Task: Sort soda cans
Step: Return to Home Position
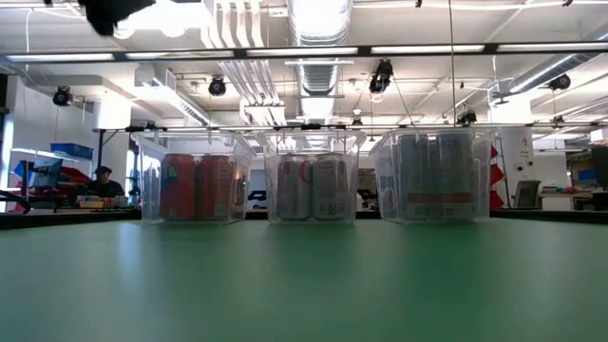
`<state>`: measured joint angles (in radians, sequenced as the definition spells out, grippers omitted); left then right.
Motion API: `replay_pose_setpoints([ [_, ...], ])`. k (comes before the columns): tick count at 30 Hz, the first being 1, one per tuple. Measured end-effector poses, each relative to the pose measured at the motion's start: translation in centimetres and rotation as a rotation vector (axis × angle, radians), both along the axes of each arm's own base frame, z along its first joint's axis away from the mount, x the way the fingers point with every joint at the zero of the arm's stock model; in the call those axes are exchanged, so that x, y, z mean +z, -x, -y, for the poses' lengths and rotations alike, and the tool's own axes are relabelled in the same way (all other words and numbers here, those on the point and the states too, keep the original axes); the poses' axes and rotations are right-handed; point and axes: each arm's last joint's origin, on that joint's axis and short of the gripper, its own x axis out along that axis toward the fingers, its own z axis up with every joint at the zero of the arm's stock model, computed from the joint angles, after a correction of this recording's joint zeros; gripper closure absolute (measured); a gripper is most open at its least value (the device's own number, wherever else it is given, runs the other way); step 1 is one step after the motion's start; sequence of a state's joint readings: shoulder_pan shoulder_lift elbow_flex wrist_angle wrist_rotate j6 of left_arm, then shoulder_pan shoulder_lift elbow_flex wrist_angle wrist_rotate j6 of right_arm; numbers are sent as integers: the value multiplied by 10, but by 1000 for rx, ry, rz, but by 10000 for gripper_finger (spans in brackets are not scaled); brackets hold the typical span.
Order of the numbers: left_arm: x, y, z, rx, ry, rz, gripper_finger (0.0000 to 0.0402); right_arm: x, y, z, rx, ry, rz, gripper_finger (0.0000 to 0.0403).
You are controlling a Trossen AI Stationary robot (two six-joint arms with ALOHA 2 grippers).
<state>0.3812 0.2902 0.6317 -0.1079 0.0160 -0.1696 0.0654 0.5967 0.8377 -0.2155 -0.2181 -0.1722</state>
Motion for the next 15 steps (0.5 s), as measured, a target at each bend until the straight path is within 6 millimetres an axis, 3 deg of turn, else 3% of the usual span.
replay_pose_setpoints([
  [4, -42, -8, -1, -35, 20, -59, 53, -36, -8, 0, -1, -30, 53, 390],
  [8, -69, -14, 6, -164, 1, -52, 54, -59, -7, 0, -1, -104, 105, 390],
  [15, -106, -16, 16, -158, 72, -47, 54, -68, 44, 7, -125, -100, 295, 390],
])
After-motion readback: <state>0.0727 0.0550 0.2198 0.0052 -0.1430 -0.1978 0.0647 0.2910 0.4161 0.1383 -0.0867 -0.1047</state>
